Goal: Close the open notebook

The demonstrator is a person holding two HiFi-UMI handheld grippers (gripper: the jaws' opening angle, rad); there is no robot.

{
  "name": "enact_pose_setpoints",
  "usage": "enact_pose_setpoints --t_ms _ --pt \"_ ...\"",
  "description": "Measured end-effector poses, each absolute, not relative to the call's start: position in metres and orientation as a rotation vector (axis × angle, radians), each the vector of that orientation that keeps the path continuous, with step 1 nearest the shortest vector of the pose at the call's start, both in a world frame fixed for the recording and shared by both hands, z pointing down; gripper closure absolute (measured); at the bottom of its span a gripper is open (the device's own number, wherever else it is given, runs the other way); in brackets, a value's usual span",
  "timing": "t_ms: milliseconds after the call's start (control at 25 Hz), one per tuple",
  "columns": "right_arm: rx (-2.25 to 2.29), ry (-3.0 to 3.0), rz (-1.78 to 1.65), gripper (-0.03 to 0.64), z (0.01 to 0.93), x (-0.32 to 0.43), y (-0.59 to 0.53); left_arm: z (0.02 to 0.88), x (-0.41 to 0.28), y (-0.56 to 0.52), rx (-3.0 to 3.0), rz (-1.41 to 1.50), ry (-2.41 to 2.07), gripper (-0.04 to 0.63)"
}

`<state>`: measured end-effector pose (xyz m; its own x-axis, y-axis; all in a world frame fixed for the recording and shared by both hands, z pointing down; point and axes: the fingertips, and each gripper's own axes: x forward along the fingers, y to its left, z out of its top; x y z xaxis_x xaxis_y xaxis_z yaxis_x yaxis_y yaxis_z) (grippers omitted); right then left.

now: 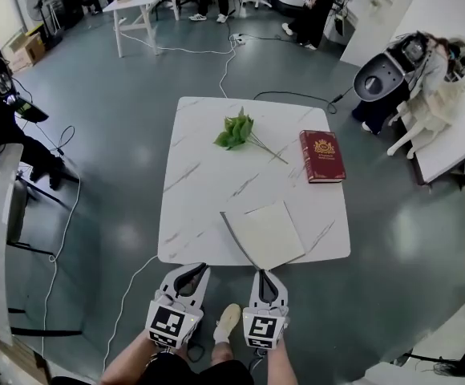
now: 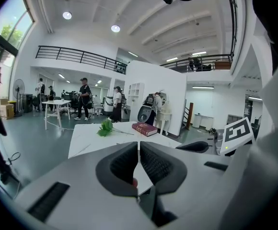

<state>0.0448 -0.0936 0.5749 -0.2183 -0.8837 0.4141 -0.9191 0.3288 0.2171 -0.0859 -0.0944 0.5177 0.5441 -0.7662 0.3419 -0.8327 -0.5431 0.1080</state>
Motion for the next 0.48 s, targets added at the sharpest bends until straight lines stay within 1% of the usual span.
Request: enact_pose_setpoints --t_ms 480 --pt "1.647 -2.109 0.107 0.594 0.564 0.09 -0.108 0.504 -0.044 -0.111 2.565 0.381 -1.303 0.561"
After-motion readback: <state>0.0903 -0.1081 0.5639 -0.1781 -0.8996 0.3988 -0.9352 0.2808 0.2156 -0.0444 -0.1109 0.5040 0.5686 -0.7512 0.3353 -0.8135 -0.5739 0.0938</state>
